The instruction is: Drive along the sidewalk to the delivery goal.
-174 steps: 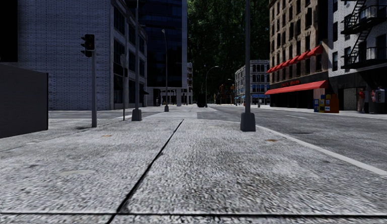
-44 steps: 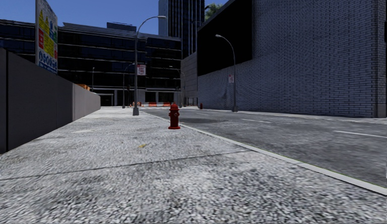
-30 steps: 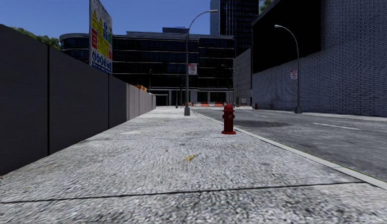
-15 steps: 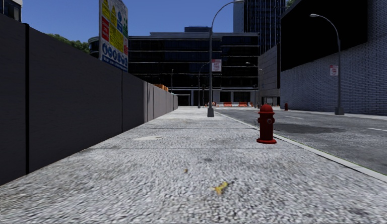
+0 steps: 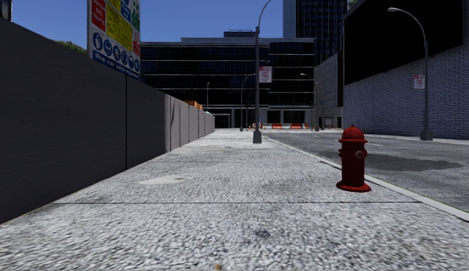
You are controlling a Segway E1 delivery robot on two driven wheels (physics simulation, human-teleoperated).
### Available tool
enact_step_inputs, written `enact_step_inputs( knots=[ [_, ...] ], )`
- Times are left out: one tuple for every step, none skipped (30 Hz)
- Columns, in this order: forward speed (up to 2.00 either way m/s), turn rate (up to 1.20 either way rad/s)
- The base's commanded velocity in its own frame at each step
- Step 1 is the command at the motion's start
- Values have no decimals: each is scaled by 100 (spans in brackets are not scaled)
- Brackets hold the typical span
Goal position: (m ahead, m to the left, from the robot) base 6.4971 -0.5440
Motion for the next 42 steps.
enact_step_inputs(
  knots=[
    [200,0],
    [200,0],
    [200,0],
    [200,0],
    [200,0],
    [200,0],
    [200,0],
    [200,0],
    [200,0],
    [200,0],
    [200,0],
    [200,0],
    [200,0],
    [200,0],
    [200,-9],
    [200,-9],
    [200,-23],
    [200,-27],
    [200,-28],
    [200,-28],
    [200,-28],
    [200,-25],
    [200,-8],
    [200,-8],
    [200,0],
    [200,0],
    [200,0],
    [200,0],
    [200,0],
    [200,0],
    [200,0],
    [200,0],
    [200,0],
    [200,0],
    [200,0],
    [200,0],
    [200,0],
    [200,0],
    [200,0],
    [200,0],
    [200,0],
    [200,0]
  ],
)
